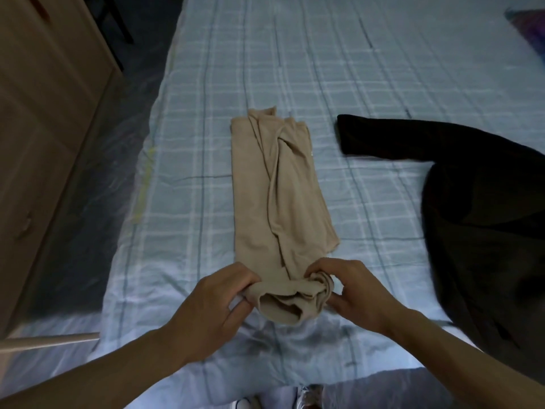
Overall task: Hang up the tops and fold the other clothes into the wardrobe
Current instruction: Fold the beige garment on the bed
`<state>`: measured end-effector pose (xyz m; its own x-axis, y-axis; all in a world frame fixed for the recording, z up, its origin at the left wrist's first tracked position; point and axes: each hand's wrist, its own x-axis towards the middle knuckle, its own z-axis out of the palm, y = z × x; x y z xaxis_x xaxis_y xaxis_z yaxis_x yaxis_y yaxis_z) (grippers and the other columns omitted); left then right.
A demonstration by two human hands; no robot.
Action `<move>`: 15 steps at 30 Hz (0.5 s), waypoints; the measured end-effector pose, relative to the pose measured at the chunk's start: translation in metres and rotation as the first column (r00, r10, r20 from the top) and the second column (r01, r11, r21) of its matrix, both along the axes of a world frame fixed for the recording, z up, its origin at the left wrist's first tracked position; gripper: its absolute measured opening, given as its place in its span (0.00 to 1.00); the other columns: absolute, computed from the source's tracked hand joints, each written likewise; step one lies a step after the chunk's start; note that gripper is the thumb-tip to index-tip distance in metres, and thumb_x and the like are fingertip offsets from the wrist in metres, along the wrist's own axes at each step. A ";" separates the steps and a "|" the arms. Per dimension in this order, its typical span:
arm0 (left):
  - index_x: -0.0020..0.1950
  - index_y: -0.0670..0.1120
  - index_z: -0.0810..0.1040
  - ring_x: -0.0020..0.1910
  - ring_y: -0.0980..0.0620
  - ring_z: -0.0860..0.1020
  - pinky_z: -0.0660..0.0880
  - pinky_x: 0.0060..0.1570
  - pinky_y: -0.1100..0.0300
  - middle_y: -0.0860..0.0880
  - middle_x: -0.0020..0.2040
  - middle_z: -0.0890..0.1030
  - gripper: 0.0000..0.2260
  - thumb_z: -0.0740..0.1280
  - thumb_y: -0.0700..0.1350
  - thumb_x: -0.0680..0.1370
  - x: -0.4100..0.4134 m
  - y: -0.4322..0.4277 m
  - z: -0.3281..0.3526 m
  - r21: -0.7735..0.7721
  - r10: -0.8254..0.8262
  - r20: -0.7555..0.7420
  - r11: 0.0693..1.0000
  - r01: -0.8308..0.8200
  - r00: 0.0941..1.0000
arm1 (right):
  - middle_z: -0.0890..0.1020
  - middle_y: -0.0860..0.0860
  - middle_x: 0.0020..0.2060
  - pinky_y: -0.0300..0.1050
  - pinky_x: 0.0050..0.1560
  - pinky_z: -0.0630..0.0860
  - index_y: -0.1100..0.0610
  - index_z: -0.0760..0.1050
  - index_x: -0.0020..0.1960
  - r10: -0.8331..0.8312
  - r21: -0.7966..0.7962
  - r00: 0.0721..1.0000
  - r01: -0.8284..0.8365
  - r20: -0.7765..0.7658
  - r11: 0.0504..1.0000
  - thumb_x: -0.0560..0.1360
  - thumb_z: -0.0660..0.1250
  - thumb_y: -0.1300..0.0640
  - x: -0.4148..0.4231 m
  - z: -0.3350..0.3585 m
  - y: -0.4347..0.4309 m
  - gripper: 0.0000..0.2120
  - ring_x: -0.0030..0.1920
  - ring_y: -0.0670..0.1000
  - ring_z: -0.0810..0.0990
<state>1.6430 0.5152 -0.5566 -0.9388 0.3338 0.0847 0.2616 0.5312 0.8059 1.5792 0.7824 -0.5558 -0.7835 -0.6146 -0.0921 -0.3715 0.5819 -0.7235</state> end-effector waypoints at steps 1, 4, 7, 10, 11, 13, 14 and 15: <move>0.47 0.50 0.76 0.40 0.57 0.75 0.70 0.39 0.66 0.57 0.42 0.75 0.05 0.62 0.48 0.79 0.000 -0.001 0.002 -0.001 0.003 -0.002 1.000 -0.003 1.000 | 0.84 0.45 0.43 0.51 0.47 0.77 0.54 0.80 0.52 -0.032 -0.027 0.999 0.032 0.006 0.999 0.73 0.74 0.60 -0.001 0.000 0.000 0.08 0.44 0.49 0.82; 0.46 0.56 0.74 0.40 0.57 0.76 0.73 0.40 0.61 0.60 0.41 0.75 0.03 0.62 0.49 0.78 -0.004 -0.002 0.009 0.032 0.046 -0.015 0.998 -0.046 0.999 | 0.84 0.43 0.45 0.44 0.50 0.78 0.52 0.80 0.53 -0.129 -0.135 0.990 0.136 0.061 0.981 0.74 0.73 0.63 -0.006 0.006 -0.001 0.10 0.47 0.48 0.83; 0.47 0.49 0.78 0.40 0.52 0.78 0.75 0.40 0.53 0.55 0.41 0.79 0.04 0.64 0.46 0.79 -0.021 -0.004 0.017 0.068 0.128 -0.021 0.990 -0.127 0.992 | 0.84 0.47 0.44 0.50 0.51 0.79 0.52 0.80 0.51 -0.200 -0.224 0.973 0.222 0.116 0.949 0.73 0.71 0.65 -0.024 0.015 -0.007 0.10 0.46 0.51 0.83; 0.45 0.46 0.78 0.36 0.51 0.77 0.74 0.38 0.53 0.52 0.37 0.79 0.06 0.64 0.46 0.79 -0.053 -0.005 0.028 0.101 0.215 -0.058 0.973 -0.208 0.975 | 0.83 0.50 0.42 0.58 0.46 0.79 0.52 0.79 0.49 -0.254 -0.306 0.959 0.280 0.122 0.910 0.74 0.70 0.61 -0.052 0.021 -0.018 0.06 0.43 0.57 0.82; 0.44 0.47 0.77 0.35 0.52 0.76 0.74 0.36 0.56 0.52 0.35 0.78 0.06 0.64 0.46 0.79 -0.066 -0.005 0.031 0.118 0.250 -0.071 0.963 -0.241 0.966 | 0.82 0.50 0.41 0.57 0.43 0.79 0.51 0.79 0.49 -0.271 -0.322 0.956 0.293 0.112 0.900 0.75 0.69 0.59 -0.064 0.023 -0.022 0.04 0.42 0.57 0.81; 0.41 0.50 0.75 0.31 0.53 0.73 0.69 0.31 0.59 0.52 0.32 0.75 0.07 0.66 0.43 0.79 -0.094 -0.007 0.036 0.142 0.337 -0.084 0.936 -0.323 0.938 | 0.82 0.48 0.39 0.46 0.39 0.77 0.49 0.79 0.48 -0.305 -0.353 0.948 0.317 0.091 0.880 0.77 0.69 0.57 -0.088 0.025 -0.032 0.03 0.40 0.51 0.80; 0.41 0.50 0.76 0.30 0.52 0.72 0.68 0.31 0.58 0.50 0.31 0.75 0.08 0.66 0.43 0.80 -0.108 -0.009 0.037 0.152 0.373 -0.076 0.921 -0.359 0.925 | 0.82 0.46 0.39 0.41 0.39 0.75 0.48 0.79 0.47 -0.321 -0.368 0.943 0.330 0.088 0.869 0.78 0.69 0.55 -0.100 0.026 -0.036 0.03 0.40 0.48 0.80; 0.42 0.49 0.77 0.31 0.50 0.73 0.68 0.30 0.57 0.49 0.32 0.76 0.07 0.66 0.44 0.80 -0.122 -0.011 0.038 0.161 0.401 -0.066 0.908 -0.387 0.914 | 0.82 0.45 0.39 0.38 0.39 0.74 0.47 0.79 0.47 -0.335 -0.380 0.938 0.343 0.089 0.859 0.78 0.70 0.54 -0.112 0.027 -0.040 0.03 0.40 0.46 0.80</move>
<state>1.5208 0.5043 -0.5187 -0.9764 -0.0840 0.1988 0.1333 0.4896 0.8617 1.4668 0.7421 -0.5292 -0.9504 -0.3007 0.0788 -0.1853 0.3445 -0.9203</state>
